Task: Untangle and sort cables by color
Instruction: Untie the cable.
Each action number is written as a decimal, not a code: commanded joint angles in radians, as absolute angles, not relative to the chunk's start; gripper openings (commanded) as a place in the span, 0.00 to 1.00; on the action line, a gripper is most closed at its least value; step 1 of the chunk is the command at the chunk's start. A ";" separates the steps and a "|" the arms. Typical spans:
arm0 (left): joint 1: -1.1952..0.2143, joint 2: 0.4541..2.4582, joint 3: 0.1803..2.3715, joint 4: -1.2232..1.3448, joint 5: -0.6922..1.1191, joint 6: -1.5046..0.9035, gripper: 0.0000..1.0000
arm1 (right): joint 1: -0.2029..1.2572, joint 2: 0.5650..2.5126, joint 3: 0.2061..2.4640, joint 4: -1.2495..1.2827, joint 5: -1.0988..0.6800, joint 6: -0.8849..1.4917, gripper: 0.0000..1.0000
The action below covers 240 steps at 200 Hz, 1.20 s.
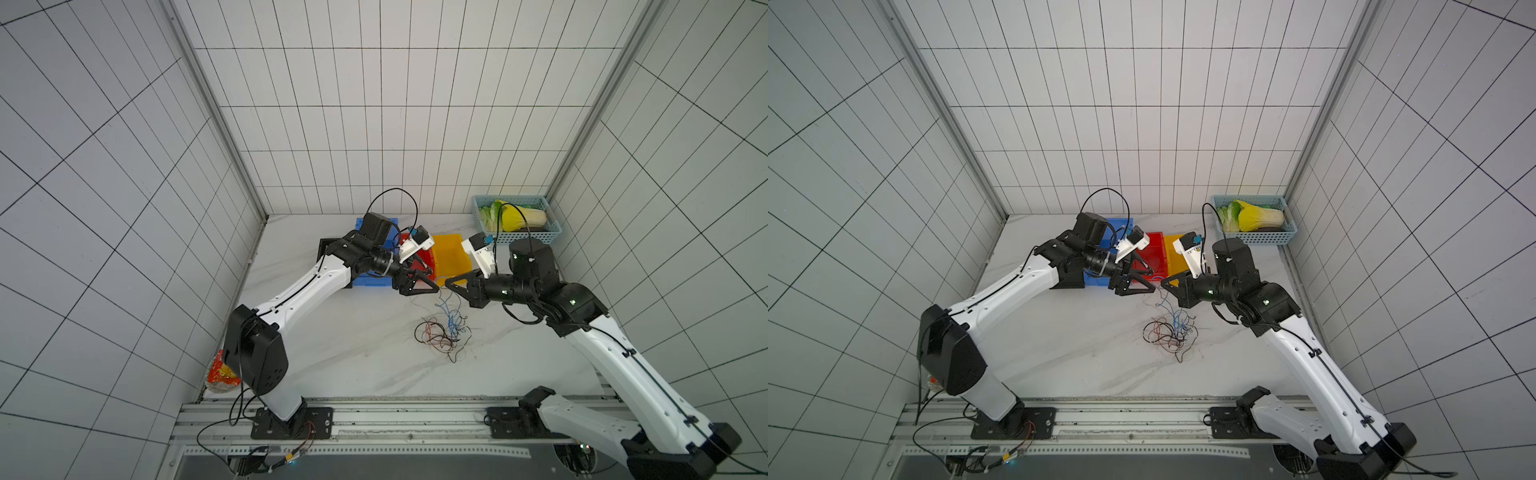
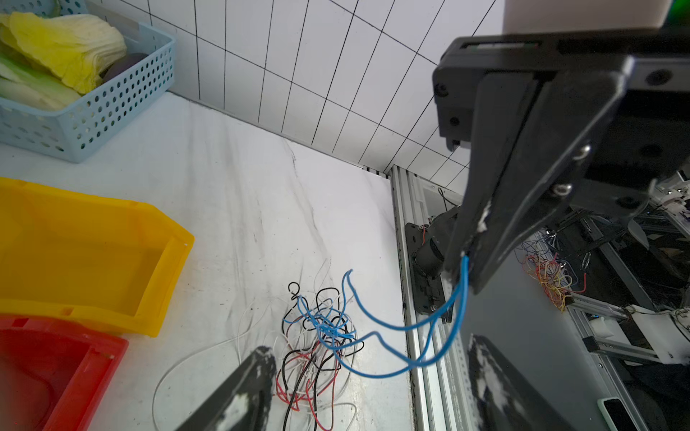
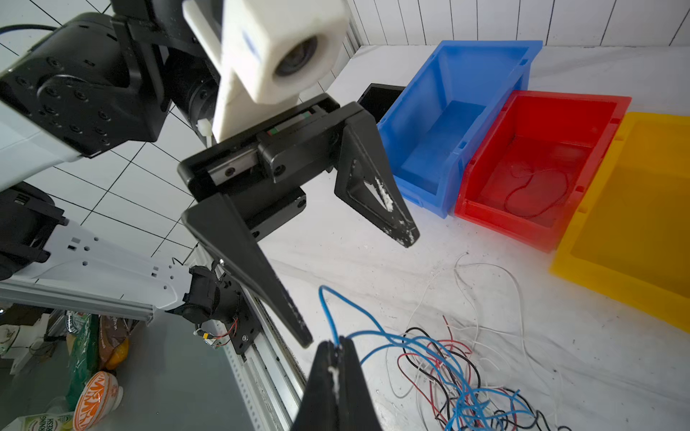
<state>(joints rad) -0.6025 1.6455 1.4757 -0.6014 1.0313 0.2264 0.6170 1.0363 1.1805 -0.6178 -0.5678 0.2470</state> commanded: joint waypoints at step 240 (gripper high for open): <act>-0.497 1.577 1.548 -0.633 1.129 0.181 0.00 | 0.555 1.236 0.986 -0.547 -0.324 0.290 0.00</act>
<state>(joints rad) -0.5201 1.6199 1.5021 -0.6254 1.0981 0.2119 0.5465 1.2278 0.9913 -0.6350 -0.4267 0.2352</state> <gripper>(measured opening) 0.047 0.235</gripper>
